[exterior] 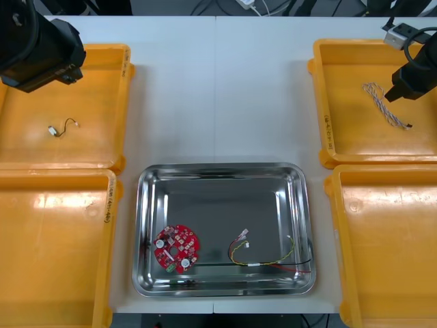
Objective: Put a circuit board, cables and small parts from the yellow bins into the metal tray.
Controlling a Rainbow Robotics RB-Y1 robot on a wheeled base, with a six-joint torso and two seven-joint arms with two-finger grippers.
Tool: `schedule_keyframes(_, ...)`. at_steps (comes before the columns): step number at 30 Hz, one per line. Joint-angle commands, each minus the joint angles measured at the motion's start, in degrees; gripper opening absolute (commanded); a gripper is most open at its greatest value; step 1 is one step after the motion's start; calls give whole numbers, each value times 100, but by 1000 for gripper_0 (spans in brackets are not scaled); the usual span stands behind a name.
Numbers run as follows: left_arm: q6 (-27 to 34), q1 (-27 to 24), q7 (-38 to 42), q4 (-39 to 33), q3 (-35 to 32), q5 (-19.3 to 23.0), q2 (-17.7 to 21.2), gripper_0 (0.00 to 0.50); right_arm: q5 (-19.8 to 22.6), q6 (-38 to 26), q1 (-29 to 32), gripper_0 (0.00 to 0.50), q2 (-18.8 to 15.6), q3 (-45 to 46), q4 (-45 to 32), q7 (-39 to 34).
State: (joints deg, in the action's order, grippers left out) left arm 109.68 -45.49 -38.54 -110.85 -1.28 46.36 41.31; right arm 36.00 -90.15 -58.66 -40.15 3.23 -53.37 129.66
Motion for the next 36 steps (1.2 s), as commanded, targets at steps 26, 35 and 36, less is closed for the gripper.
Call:
schedule_keyframes(26, 32, 356, 531, -1378, 3081, 119, -326, 0, -129, 1694, -594, 500, 306, 134, 1918, 973)
schedule_keyframes(35, 32, 998, 356, -1580, 3275, -813, -958, 0, -208, 1694, -585, 500, 394, 134, 1918, 956)
schedule_keyframes(36, 32, 1024, 347, -1571, 3406, -971, -1011, 0, -208, 1694, -585, 500, 403, 134, 1918, 947)
